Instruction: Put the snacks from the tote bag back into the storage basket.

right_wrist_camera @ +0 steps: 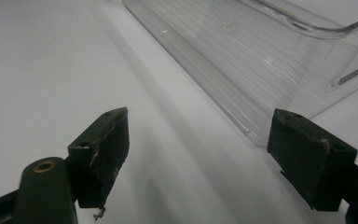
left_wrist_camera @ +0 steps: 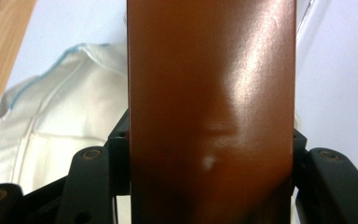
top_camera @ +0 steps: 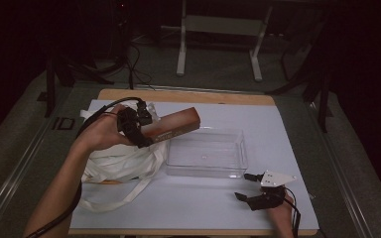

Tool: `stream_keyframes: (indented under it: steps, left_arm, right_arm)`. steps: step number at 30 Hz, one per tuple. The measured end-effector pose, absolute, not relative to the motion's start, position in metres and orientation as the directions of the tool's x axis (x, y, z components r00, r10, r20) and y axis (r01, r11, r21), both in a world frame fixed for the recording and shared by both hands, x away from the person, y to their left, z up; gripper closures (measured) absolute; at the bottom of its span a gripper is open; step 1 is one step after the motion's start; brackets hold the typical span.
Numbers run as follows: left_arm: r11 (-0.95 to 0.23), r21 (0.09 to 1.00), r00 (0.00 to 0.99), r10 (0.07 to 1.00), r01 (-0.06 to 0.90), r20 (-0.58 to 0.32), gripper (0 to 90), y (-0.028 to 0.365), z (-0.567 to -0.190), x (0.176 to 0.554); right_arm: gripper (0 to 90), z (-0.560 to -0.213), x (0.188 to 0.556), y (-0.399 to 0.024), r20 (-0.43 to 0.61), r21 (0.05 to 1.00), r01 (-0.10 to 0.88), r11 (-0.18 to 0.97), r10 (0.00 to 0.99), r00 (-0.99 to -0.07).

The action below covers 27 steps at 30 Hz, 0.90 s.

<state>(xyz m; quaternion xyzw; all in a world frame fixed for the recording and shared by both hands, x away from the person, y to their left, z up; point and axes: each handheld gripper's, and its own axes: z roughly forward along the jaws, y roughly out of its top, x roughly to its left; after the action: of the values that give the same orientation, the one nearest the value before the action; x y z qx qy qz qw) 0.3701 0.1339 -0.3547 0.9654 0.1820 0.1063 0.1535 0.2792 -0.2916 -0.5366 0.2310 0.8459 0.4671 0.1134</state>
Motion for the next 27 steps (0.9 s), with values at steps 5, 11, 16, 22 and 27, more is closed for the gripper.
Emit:
stream_keyframes:
  steps: [5, 11, 16, 22, 27]
  left_arm:
    - [-0.893, 0.332, 0.915, 0.37, 0.302, 0.161, 43.8, 0.126, -0.356, 0.372]
    - [-0.903, 0.344, 0.927, 0.331, 0.258, 0.175, 43.8, 0.119, -0.355, 0.372]
    - [-0.909, 0.349, 0.936, 0.304, 0.228, 0.179, 43.8, 0.115, -0.356, 0.373]
    - [-0.913, 0.35, 0.941, 0.287, 0.211, 0.181, 43.8, 0.113, -0.357, 0.373]
    - [-0.915, 0.367, 0.949, 0.251, 0.169, 0.189, 43.8, 0.111, -0.359, 0.374]
  right_arm:
    - [20.6, -0.537, 0.279, -0.292, 0.024, 0.845, 0.283, 0.454, 0.496, -0.868]
    - [20.6, -0.536, 0.279, -0.292, 0.028, 0.848, 0.284, 0.448, 0.496, -0.868]
    - [20.5, -0.536, 0.279, -0.293, 0.03, 0.849, 0.285, 0.446, 0.497, -0.867]
    - [20.5, -0.536, 0.279, -0.293, 0.031, 0.85, 0.285, 0.444, 0.497, -0.867]
    - [20.4, -0.536, 0.279, -0.294, 0.034, 0.852, 0.284, 0.439, 0.495, -0.868]
